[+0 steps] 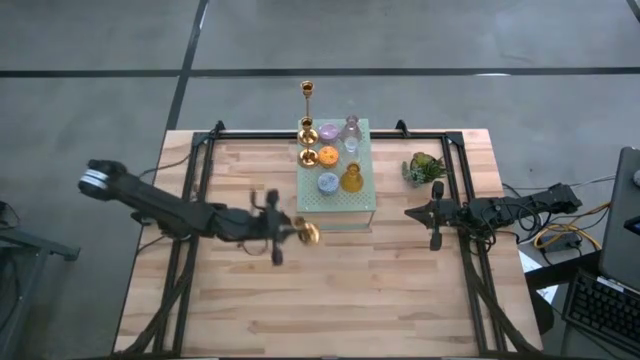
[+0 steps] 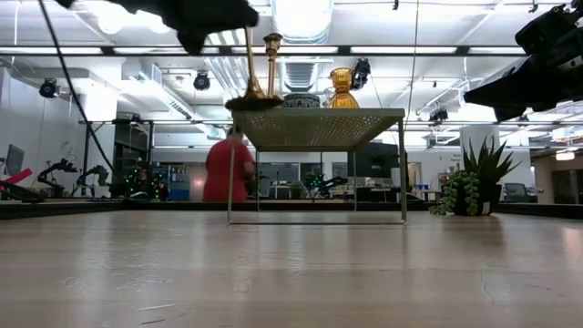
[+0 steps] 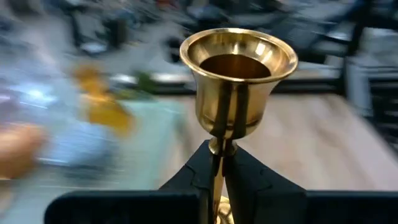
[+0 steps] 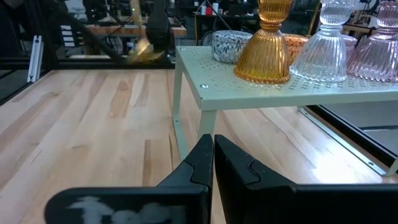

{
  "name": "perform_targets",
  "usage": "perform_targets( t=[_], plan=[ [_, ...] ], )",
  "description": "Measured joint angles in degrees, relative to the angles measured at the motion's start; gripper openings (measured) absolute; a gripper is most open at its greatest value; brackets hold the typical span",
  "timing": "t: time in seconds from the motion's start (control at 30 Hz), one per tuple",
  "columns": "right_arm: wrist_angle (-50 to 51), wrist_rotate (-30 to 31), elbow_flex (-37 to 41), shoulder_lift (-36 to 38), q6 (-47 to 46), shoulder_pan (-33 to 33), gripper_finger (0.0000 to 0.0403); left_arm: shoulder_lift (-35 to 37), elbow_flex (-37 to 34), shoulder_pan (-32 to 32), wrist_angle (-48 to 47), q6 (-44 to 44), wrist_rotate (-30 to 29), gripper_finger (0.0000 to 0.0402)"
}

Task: Stock candles on shelf
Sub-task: Put the gold candle holder and aligned it with the other gold candle holder on the shelf

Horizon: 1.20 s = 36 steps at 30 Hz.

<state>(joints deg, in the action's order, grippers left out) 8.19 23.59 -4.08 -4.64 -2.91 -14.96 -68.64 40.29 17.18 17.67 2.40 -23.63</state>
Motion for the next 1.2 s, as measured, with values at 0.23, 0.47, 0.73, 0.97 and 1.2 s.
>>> perform_targets(
  t=[0.23, 0.47, 0.73, 0.97, 1.2],
  plan=[
    [0.0, 0.0, 0.0, 0.0, 0.1, 0.0, 0.0008, 8.7, 0.0, -5.3, -2.3, -6.9, -7.8, 0.0025],
    [0.0, 0.0, 0.0, 0.0, 0.1, 0.0, 0.0008, 9.0, -0.1, -15.8, -3.2, -3.4, -7.0, 0.0024],
    [0.0, 0.0, 0.0, 0.0, 0.1, 0.0, 0.0008, 8.5, 0.1, -25.2, -3.7, 4.1, 5.8, 0.0029],
    [0.0, 0.0, 0.0, 0.0, 0.0, 0.0, 0.0008, 7.6, 0.1, -25.8, -3.4, 5.1, 6.1, 0.0027],
    [0.0, 0.0, 0.0, 0.0, 0.1, 0.0, 0.0008, 3.8, 0.4, -26.0, -1.9, 5.4, 6.0, 0.003]
  ],
)
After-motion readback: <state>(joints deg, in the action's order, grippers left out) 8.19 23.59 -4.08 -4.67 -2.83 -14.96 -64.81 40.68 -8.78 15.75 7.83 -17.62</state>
